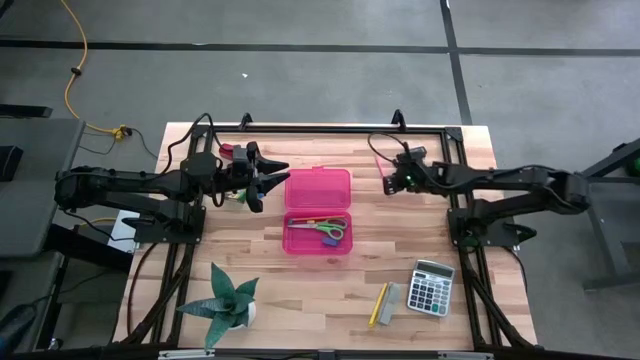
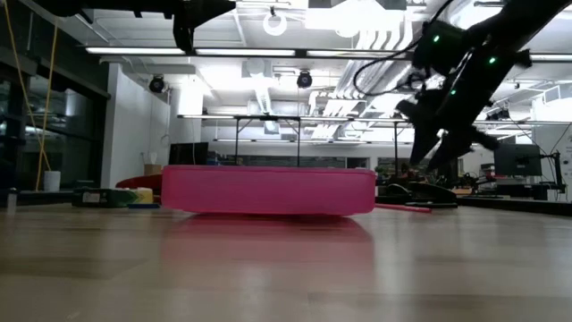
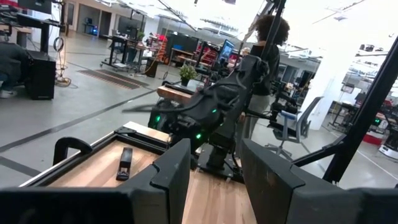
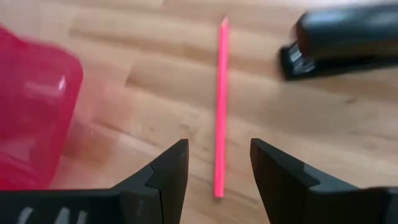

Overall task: Pack school essentials
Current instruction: Put the pink pencil into the pink supply box

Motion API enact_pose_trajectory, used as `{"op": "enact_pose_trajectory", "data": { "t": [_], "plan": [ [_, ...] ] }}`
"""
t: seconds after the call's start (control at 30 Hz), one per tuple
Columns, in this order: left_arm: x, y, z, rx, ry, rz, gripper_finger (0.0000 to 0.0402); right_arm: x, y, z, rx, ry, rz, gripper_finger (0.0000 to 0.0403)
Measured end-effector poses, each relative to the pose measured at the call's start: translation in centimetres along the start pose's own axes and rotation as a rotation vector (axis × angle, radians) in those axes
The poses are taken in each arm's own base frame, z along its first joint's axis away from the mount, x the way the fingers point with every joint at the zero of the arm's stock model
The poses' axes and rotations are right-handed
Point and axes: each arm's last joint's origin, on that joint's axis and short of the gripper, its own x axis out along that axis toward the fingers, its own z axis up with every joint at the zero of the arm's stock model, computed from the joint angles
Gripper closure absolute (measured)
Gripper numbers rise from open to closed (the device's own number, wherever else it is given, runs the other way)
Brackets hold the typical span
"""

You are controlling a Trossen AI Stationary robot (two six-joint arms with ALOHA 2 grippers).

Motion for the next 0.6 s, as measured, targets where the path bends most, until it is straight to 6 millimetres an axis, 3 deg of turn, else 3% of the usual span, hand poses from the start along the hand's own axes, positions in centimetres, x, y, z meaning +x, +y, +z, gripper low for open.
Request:
{"op": "enact_pose_trajectory", "data": {
  "t": [0.33, 0.6],
  "plan": [
    [0.0, 0.0, 0.0, -0.024, -0.001, 0.002, 0.0273, 5.9, -0.3, -0.4, 0.004, 0.187, -0.023, 0.0237],
    [0.0, 0.0, 0.0, -0.024, -0.001, 0.003, 0.0273, 6.7, -0.2, -1.0, -0.029, 0.188, -0.070, 0.0248]
  ]
}}
